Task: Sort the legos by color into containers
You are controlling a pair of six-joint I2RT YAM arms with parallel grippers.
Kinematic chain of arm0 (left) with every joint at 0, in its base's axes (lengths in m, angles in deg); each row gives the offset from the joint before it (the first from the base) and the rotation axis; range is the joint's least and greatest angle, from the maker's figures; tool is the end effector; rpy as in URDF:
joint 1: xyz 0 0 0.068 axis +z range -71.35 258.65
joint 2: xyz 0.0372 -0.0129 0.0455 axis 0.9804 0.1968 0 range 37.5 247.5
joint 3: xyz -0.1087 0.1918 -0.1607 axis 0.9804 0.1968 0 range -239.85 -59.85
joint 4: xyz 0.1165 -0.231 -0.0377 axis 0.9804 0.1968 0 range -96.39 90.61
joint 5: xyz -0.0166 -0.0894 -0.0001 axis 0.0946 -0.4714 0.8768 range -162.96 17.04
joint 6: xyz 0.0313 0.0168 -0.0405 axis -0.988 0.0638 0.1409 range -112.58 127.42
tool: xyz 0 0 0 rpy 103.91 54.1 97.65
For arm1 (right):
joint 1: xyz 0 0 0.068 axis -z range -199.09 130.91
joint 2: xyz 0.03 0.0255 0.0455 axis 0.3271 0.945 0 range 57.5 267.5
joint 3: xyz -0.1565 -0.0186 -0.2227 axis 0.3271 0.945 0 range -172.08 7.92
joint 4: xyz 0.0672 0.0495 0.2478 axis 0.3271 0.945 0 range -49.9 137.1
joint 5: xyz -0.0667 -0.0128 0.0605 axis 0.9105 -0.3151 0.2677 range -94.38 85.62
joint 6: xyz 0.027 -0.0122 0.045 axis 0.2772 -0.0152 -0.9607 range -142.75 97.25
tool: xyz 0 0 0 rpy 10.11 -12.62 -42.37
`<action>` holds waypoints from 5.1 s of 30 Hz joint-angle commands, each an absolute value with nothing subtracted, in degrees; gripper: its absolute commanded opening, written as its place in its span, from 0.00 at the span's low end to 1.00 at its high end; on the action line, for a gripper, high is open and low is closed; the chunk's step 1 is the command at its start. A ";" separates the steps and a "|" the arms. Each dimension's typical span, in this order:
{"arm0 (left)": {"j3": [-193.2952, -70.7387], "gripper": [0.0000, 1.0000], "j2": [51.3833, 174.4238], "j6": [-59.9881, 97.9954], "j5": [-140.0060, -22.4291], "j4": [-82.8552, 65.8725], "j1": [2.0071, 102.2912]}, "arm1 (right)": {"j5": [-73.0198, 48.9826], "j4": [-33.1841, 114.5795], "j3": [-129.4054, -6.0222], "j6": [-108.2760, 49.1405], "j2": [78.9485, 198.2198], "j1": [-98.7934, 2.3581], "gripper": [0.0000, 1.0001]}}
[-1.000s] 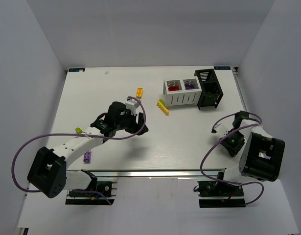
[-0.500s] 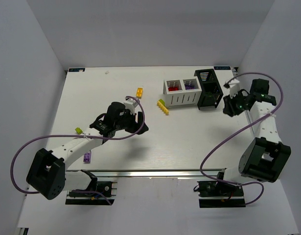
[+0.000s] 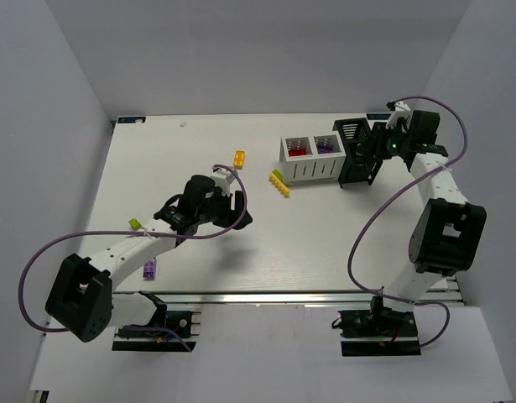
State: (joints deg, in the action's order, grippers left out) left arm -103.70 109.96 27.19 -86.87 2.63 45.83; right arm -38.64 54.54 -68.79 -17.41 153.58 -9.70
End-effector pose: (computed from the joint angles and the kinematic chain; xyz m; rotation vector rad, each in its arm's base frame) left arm 0.2224 -0.1536 0.2343 0.4010 2.2826 -0.7570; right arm 0.3831 -0.0431 0.2939 -0.2657 2.0675 0.4880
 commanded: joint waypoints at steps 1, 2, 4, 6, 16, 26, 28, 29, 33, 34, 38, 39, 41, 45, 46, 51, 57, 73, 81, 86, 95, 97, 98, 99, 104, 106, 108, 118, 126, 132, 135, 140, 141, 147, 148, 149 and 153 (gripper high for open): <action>-104.94 0.76 107.72 27.02 -87.02 2.49 45.95 | -32.70 48.97 -74.69 -24.86 155.76 -11.61 0.06; -104.94 0.76 107.64 27.11 -87.28 2.40 45.95 | -32.07 49.59 -76.35 -25.12 157.42 -11.79 0.11; -104.94 0.78 107.72 27.29 -87.98 2.49 45.95 | -30.93 50.65 -77.33 -24.95 158.57 -12.23 0.24; -104.85 0.79 107.72 27.64 -88.34 2.14 45.95 | -30.40 51.09 -77.86 -24.25 159.45 -12.58 0.38; -105.72 0.84 112.46 37.64 -90.01 -5.59 45.95 | -29.25 53.72 -81.20 -23.81 162.45 -12.85 0.57; -119.68 0.19 131.26 49.61 -83.24 -6.74 44.90 | -48.31 41.52 -53.72 -20.02 132.50 -12.24 0.10; -123.81 0.30 134.60 51.01 -83.15 -4.55 44.38 | -51.29 37.39 -48.79 -21.25 125.23 -11.89 0.30; -125.14 0.39 137.66 51.54 -83.06 -4.02 43.85 | -51.66 36.94 -45.64 -22.30 123.27 -11.80 0.55; -129.45 0.68 142.35 54.79 -79.03 -2.17 42.53 | -51.84 38.43 -43.23 -24.86 116.40 -10.92 0.68; -129.98 0.71 142.96 56.19 -77.19 -2.95 41.74 | -51.75 38.87 -42.97 -24.95 114.82 -10.83 0.69; -134.18 0.73 146.03 59.27 -70.68 -0.07 39.11 | -51.22 37.55 -41.03 -25.57 113.05 -9.07 0.70; -135.16 0.73 147.35 59.37 -69.80 0.38 38.58 | -51.75 37.81 -41.21 -25.57 113.31 -8.81 0.70; -137.18 0.74 148.41 60.24 -67.00 1.25 37.61 | -52.71 38.69 -41.39 -25.65 114.01 -8.02 0.70; -139.65 0.74 151.05 61.74 -63.21 2.13 35.68 | -53.86 38.52 -40.95 -25.48 113.93 -6.35 0.70; -140.00 0.74 151.75 63.13 -61.63 2.66 35.67 | -53.95 38.52 -40.86 -25.13 113.76 -6.09 0.70; -142.19 0.74 153.86 65.60 -56.36 4.68 34.62 | -55.35 38.08 -40.51 -25.65 112.96 -4.50 0.70; -143.08 0.74 156.15 67.10 -51.52 2.85 33.56 | -57.72 37.55 -40.33 -26.88 113.57 -3.18 0.70; -150.46 0.73 162.74 67.80 -40.88 5.12 29.78 | -60.45 36.24 -39.63 -28.29 113.75 -0.72 0.69; -150.46 0.66 163.36 69.04 -36.49 8.73 29.78 | -62.03 35.53 -39.36 -29.34 113.49 0.33 0.69; -150.38 0.60 163.80 69.03 -35.78 9.60 29.78 | -63.00 35.18 -39.28 -29.96 113.23 0.95 0.69; -148.09 0.49 162.21 66.58 -35.25 9.78 30.48 | -64.49 34.21 -38.84 -31.19 113.14 1.92 0.68; -148.00 0.47 162.39 65.61 -35.34 9.78 30.48 | -64.76 34.13 -38.84 -31.19 113.14 2.26 0.68; -147.92 0.44 162.39 64.74 -35.25 9.70 30.48 | -64.85 34.13 -38.84 -31.19 113.05 2.18 0.68; -147.91 0.43 162.48 64.12 -35.25 9.52 31.01 | -64.85 34.13 -38.84 -31.19 113.05 2.35 0.68; -146.77 0.29 162.30 62.18 -34.11 8.82 31.01 | -65.55 33.78 -38.66 -31.63 112.88 2.79 0.68; -145.81 0.20 161.95 62.00 -34.02 8.73 31.01 | -65.81 33.51 -38.49 -31.72 112.96 2.88 0.68; -144.67 0.15 160.90 61.74 -33.58 8.73 31.01 | -66.16 33.51 -38.49 -31.81 112.88 3.06 0.68; -131.32 0.00 142.46 51.91 -35.33 3.38 31.01 | -71.78 34.83 -38.14 -30.05 112.78 2.71 0.69; -112.00 0.00 113.38 30.29 -65.99 -5.68 31.01 | -80.48 43.95 -40.32 -20.94 115.33 -3.61 0.73; -106.27 0.00 100.35 20.45 -77.79 -1.74 31.54 | -78.39 58.12 -45.25 -8.67 120.69 -13.02 0.63; -102.75 0.00 96.75 17.36 -70.10 -2.16 31.01 | -77.42 45.54 -43.42 -26.78 122.89 -16.27 0.52; -98.17 0.00 96.03 15.16 -61.46 -8.58 30.40 | -73.37 31.66 -39.45 -46.82 125.78 -23.83 0.70; -98.26 0.00 97.08 14.81 -60.49 -9.37 30.40 | -73.55 32.88 -40.84 -48.92 127.01 -26.27 0.75; -100.80 0.00 101.83 11.38 -61.18 -13.68 29.87 | -68.11 49.38 -48.58 -47.10 137.21 -30.34 0.80; -101.15 0.00 103.23 11.03 -61.09 -14.20 29.87 | -65.84 49.68 -49.20 -48.32 138.70 -31.65 0.80; -101.68 0.00 103.76 10.24 -61.53 -14.47 29.87 | -65.38 48.29 -49.03 -49.29 139.15 -31.83 0.82; -102.56 0.00 105.79 9.62 -61.97 -15.09 29.87 | -66.26 40.83 -46.58 -55.53 139.42 -33.24 0.81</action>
